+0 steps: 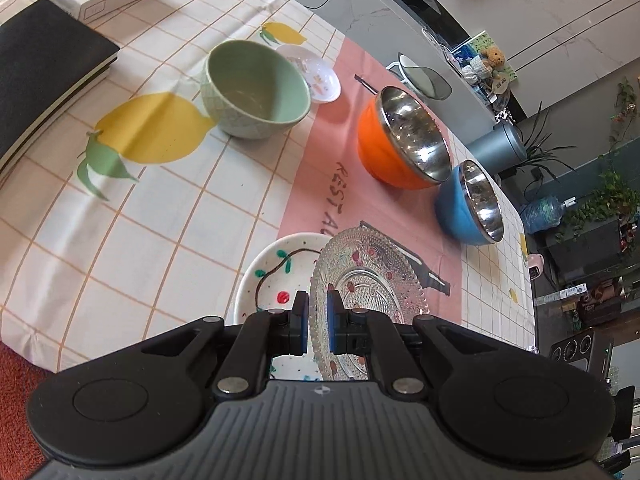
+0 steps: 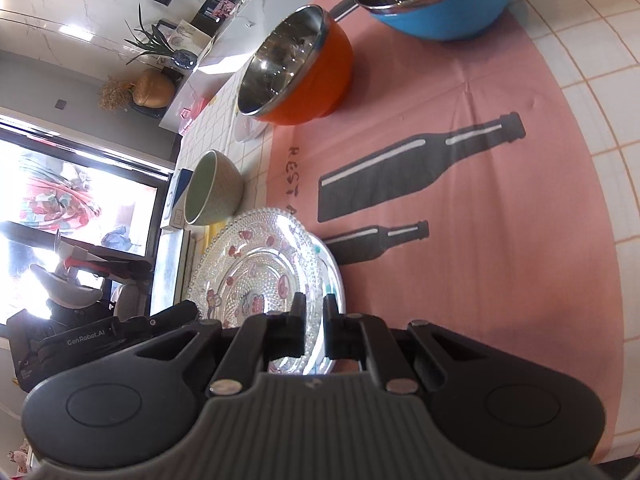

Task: Organize plates and bowls
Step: 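Lower the glass plate onto the white painted plate with both tools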

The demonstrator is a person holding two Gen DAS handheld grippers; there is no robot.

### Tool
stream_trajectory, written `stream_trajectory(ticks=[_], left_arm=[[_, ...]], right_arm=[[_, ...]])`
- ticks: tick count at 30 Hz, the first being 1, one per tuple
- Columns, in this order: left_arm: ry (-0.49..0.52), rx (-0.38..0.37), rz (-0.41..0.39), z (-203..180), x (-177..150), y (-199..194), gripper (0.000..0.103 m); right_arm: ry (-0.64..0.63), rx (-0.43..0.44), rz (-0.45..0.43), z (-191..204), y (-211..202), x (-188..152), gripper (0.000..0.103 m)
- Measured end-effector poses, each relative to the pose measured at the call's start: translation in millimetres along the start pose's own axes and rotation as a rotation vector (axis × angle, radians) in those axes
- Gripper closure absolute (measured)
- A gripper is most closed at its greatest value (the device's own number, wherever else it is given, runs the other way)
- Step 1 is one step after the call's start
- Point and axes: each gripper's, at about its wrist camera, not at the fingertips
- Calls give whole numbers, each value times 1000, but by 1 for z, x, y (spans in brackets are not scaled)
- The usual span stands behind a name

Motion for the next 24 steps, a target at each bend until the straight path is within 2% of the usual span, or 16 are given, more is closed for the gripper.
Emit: stream_trajectory(ticks=[8, 24], left_arm=[[-16, 13, -8, 18, -9, 4, 94], [10, 55, -19, 19, -17, 10, 94]], right_arm=[[-40, -43, 24, 7, 18, -5, 97], [-101, -97, 29, 8, 26, -10, 95]])
Point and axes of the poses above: each gripper's, at about its wrist camera, not at the fingertips, and y roughly the way its jaws point, z to its left, x to its top, and after that the axes turned 13 degrees about -y, right-handed
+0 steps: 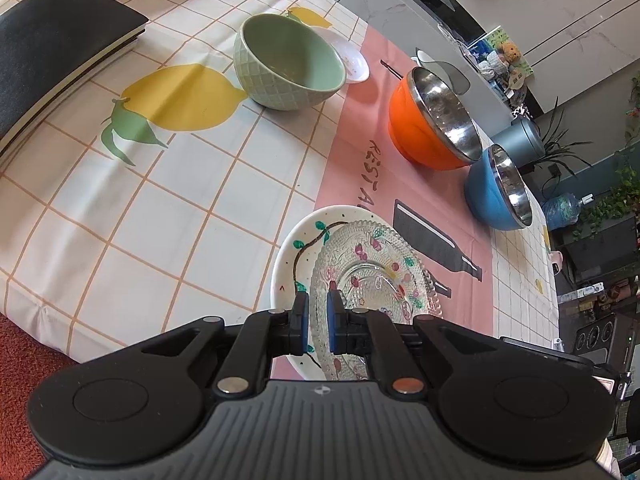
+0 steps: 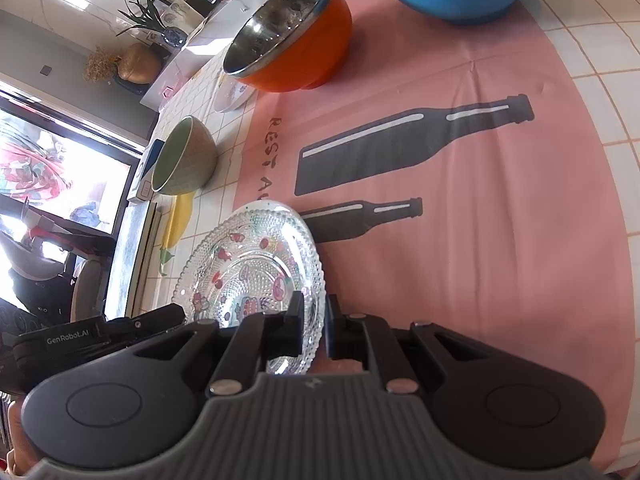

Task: Organize plates and bowls
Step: 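Lower the glass plate onto the white painted plate with both tools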

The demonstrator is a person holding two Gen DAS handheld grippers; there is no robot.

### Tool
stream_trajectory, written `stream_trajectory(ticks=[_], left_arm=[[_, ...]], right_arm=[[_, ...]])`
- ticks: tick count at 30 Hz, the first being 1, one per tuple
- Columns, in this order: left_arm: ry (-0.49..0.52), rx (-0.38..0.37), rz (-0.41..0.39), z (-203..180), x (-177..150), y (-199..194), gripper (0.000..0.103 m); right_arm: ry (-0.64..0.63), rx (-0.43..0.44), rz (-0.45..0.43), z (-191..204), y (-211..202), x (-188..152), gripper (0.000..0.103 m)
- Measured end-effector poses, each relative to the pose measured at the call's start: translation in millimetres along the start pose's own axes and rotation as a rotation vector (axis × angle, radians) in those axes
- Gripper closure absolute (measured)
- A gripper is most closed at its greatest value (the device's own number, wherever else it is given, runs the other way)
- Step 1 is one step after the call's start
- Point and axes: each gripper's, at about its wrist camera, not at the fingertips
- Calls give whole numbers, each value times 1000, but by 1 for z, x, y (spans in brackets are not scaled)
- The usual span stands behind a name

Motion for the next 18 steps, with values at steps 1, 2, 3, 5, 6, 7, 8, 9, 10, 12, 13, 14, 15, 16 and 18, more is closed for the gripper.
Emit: stream_trajectory(ticks=[1, 2, 3, 5, 6, 7, 8, 9, 10, 12, 13, 14, 15, 16, 18], left_arm=[[1, 5, -2, 0, -1, 0, 94], [2, 10, -4, 0, 0, 0, 94], [4, 15, -6, 0, 0, 1, 94], [1, 22, -7, 1, 0, 1, 94], [0, 25, -7, 1, 0, 1, 94], [-1, 28, -7, 2, -1, 1, 94], [0, 31, -8, 2, -1, 1, 94], [-1, 33, -8, 2, -1, 2, 94], [-2, 34, -9, 2, -1, 1, 94], [-4, 37, -12, 2, -1, 2, 94], [-4, 39, -13, 3, -1, 2, 94], [-3, 41, -14, 3, -1, 2, 94], [-2, 43, -15, 2, -1, 2, 94], [-2, 45, -16, 2, -1, 2, 94], [-2, 50, -18, 2, -2, 3, 94]], right_arm=[[-6, -3, 0, 1, 0, 0, 95], [-12, -6, 0, 2, 0, 0, 95], [-16, -8, 0, 2, 1, 0, 95], [-28, -13, 1, 4, 2, 0, 95], [-33, -16, 2, 6, 2, 0, 95], [-38, -19, 3, 6, 3, 1, 95], [-44, -23, 3, 7, 3, 1, 95], [-49, -25, 3, 8, 3, 0, 95], [-52, -27, 3, 9, 4, 0, 95], [-58, -30, 2, 10, 4, 0, 95], [-62, -32, 2, 10, 4, 0, 95], [-65, -34, 2, 10, 4, 0, 95], [-71, -37, 2, 11, 4, 0, 95], [-78, -41, 1, 12, 4, 0, 94], [-87, -46, 0, 13, 4, 0, 94]])
Point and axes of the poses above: each gripper's, at about its wrist camera, not at the fingertips, and y roughly the way its jaws point, z to its left, x to its top, and after that the axes turned 13 degrees about -y, right-handed
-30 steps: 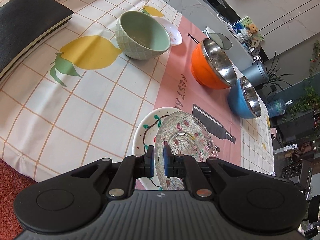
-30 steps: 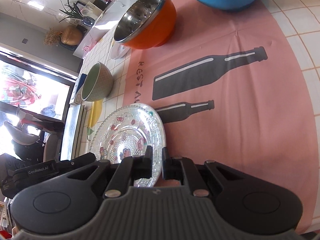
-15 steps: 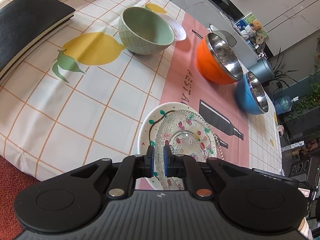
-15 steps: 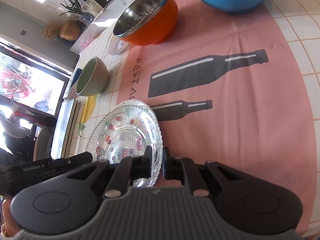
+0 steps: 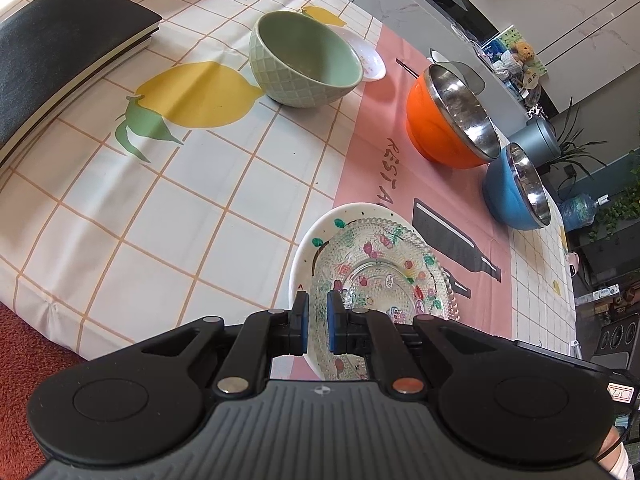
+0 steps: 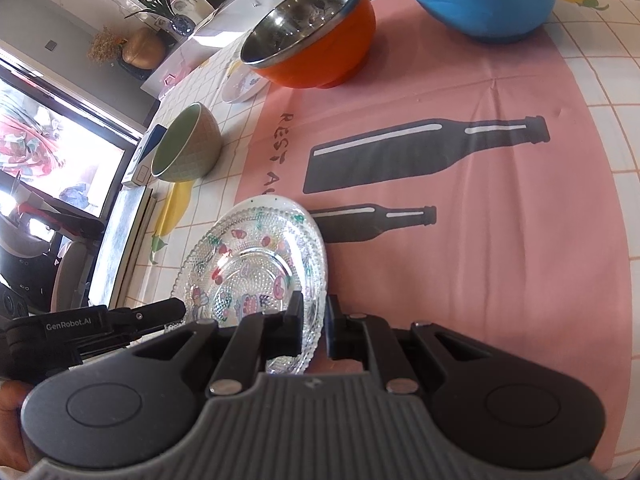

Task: Organize plates and bowls
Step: 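Lower the glass plate onto the white painted plate with both tools, then open both tools to release the glass plate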

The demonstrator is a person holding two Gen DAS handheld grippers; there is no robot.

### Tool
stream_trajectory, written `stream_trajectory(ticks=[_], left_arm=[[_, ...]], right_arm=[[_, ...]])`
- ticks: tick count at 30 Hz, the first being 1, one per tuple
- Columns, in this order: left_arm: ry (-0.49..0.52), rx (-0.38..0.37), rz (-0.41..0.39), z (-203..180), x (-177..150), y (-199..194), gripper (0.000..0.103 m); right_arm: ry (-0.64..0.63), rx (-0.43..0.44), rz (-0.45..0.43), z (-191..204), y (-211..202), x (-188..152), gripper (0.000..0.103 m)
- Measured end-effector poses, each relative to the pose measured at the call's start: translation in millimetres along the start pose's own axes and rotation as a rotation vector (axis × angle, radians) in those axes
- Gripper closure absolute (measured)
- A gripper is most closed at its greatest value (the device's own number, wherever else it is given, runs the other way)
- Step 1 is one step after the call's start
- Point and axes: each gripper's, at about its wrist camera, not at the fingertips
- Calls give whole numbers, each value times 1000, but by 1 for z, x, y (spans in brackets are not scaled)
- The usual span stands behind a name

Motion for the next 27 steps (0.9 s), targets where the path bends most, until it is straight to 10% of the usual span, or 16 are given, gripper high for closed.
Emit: stream_trajectory(ticks=[27], left_arm=[[214, 248, -27, -39, -11, 2, 88]], right_arm=[[-3, 0, -19, 1, -3, -4, 93]])
Point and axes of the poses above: each gripper's, at about its wrist camera, not at the fingertips, and y roughly the way its jaws point, z to its left, x to its top, and after that the axes turned 13 degrees about -y, right-handed
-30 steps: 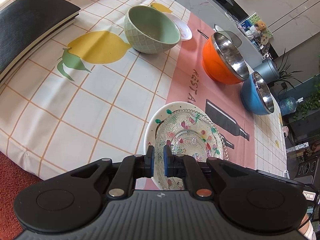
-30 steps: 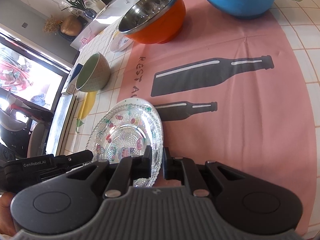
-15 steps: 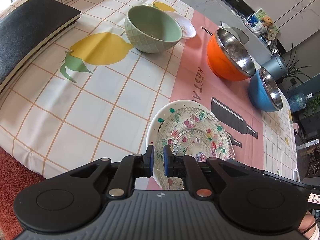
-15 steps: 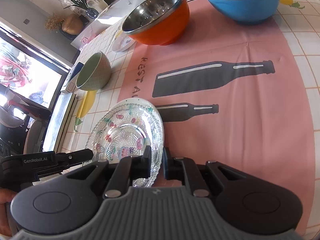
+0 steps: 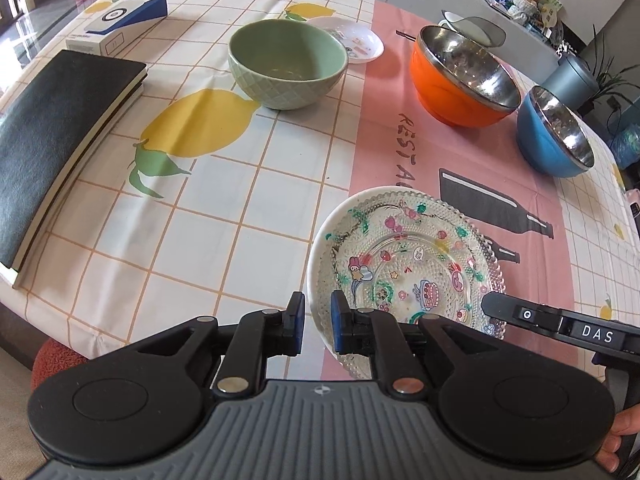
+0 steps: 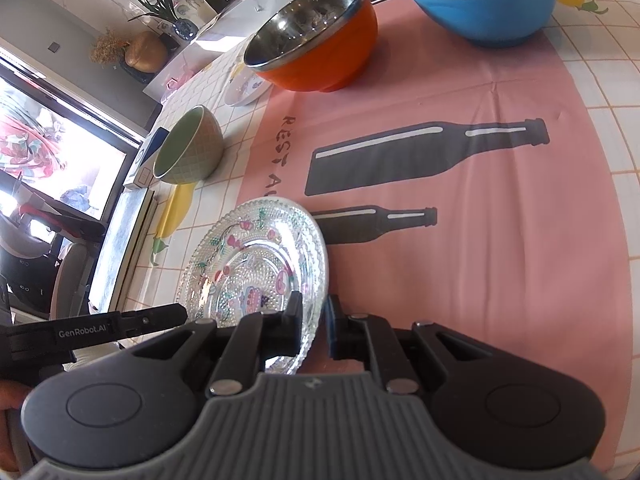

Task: Organize plates and bowls
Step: 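Open both tools to release the glass plate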

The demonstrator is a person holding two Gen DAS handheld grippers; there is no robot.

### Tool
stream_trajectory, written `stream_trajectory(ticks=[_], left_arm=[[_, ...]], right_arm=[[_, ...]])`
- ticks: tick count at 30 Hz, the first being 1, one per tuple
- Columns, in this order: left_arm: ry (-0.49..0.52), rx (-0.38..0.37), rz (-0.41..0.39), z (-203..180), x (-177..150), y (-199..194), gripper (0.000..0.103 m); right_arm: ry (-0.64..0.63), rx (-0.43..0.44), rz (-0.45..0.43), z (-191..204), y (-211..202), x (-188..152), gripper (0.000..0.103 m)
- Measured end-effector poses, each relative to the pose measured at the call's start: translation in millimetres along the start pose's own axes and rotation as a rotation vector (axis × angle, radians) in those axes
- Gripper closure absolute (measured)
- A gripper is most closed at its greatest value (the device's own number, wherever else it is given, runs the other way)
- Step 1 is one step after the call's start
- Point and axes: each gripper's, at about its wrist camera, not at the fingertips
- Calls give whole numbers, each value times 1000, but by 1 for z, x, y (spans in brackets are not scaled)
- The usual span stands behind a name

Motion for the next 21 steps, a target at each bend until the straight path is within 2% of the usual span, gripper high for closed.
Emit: stream_trajectory(ticks=[4, 6, 10, 13, 15, 19, 21], left_arm=[[60, 42, -37, -6, -3, -5, 88], [68, 32, -59, -6, -2, -10, 85], [36, -30, -103, 2, 2, -18, 67], [0, -38, -125, 11, 3, -18, 55], [-30, -46, -120, 19, 3, -16, 53], [-102, -133, -76, 32, 3, -10, 53], [-111, -152, -64, 33, 0, -7, 53]], right_arm=[[2, 2, -2, -1, 0, 0, 94], [0, 0, -2, 0, 0, 0, 94], [-6, -3, -3, 1, -1, -1, 94], [-15, -8, -3, 2, -1, 0, 93], [-30, -16, -3, 4, -1, 0, 92], [-72, -50, -5, 10, 0, 1, 86], [-97, -70, -9, 14, -1, 2, 84]])
Point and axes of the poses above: each gripper's, at about its wrist camera, not at the fingertips, and y roughly the way its jaws point, z to its left, x to its top, and after that the axes turned 13 degrees about -y, right-handed
